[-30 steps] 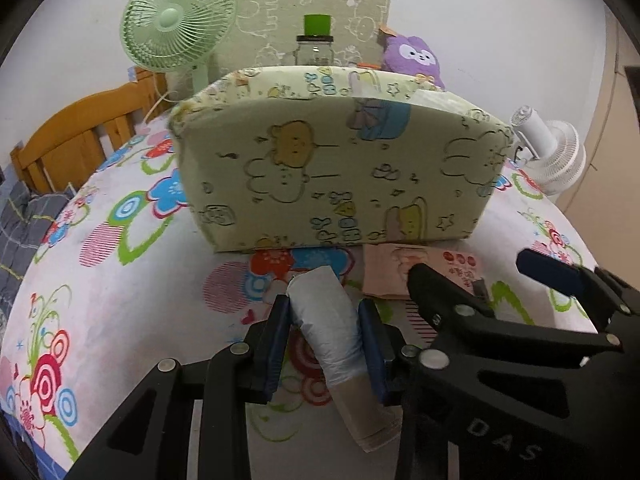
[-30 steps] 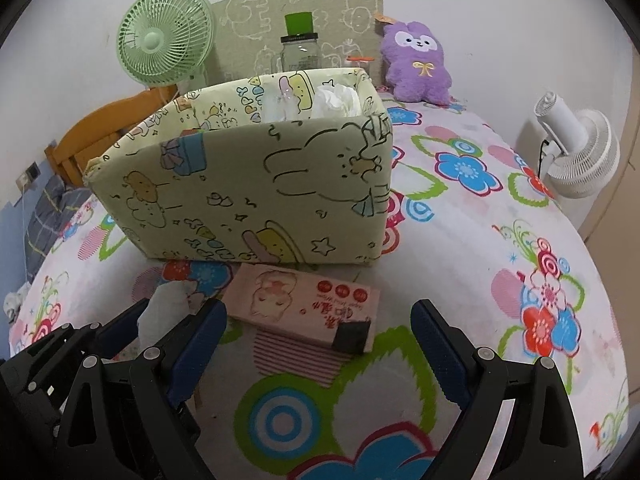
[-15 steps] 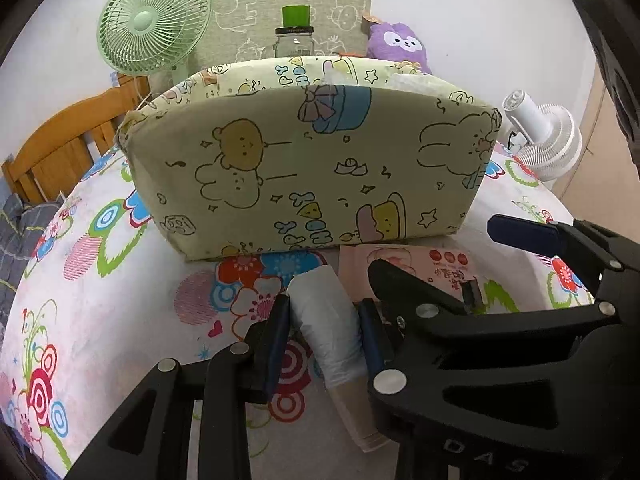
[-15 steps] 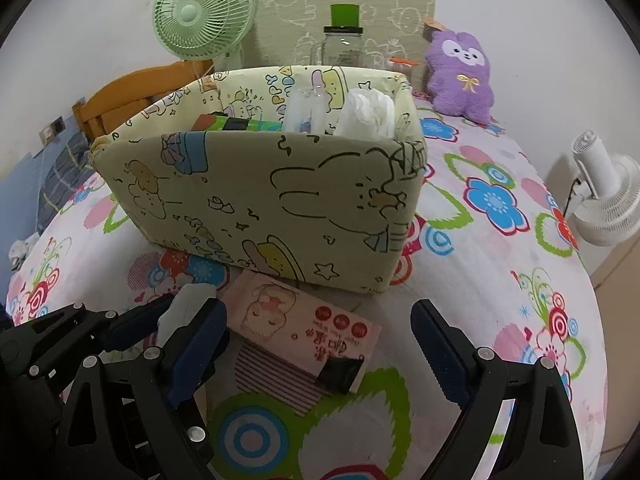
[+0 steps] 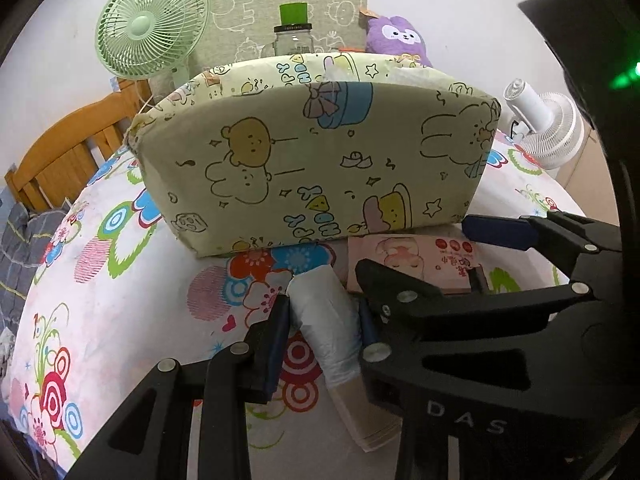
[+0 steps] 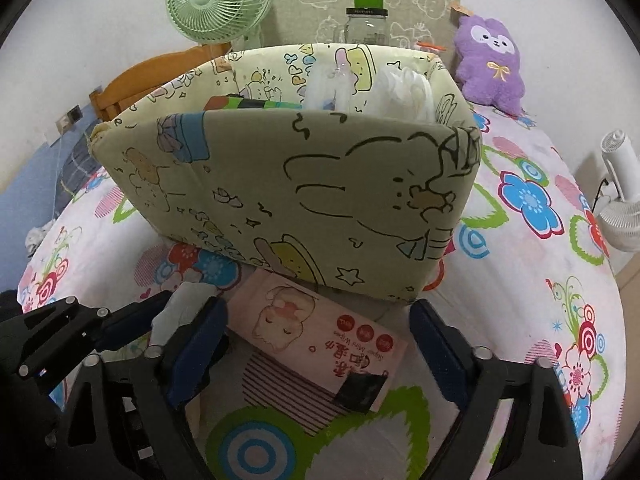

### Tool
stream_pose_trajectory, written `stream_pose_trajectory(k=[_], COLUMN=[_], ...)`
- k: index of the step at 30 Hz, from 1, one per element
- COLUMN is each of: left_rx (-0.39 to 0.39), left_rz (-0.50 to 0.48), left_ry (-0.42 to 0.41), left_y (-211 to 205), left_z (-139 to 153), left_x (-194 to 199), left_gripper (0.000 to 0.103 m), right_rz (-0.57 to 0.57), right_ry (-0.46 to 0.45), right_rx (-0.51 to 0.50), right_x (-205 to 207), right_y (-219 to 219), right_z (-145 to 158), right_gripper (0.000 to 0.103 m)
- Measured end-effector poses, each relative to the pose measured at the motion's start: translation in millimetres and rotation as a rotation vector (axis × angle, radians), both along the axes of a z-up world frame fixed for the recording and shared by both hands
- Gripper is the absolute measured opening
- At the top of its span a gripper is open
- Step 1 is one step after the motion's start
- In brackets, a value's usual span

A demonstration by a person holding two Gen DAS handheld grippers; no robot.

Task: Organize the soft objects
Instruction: 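Grasp the pink wet-wipes pack with the right tool while the left tool holds the white cloth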

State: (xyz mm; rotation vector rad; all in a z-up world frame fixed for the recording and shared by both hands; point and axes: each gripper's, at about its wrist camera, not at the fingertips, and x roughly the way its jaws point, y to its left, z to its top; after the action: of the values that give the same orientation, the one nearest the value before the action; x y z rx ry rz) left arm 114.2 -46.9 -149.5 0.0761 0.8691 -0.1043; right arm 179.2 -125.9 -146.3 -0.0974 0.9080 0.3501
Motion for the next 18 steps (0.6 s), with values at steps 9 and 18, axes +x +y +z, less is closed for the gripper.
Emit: stream_pose_trajectory(k=[9,18], left_rx=[0.012,0.034], left_rz=[0.0,0.011], left_ry=[-0.004,-0.008], left_y=[3.9,18.0], left_z=[-0.7,-0.5], left_x=[-13.7,-29.0], left_gripper=[0.035,0.035], right_rz=[0.012,0.008], right_ry=[0.037,0.067], right_rx=[0.037,0.073], right_x=[-18.8,-41.4], right_y=[0.7,9.6], right_z=[0.2,1.3], right_gripper=[0.069,0.068])
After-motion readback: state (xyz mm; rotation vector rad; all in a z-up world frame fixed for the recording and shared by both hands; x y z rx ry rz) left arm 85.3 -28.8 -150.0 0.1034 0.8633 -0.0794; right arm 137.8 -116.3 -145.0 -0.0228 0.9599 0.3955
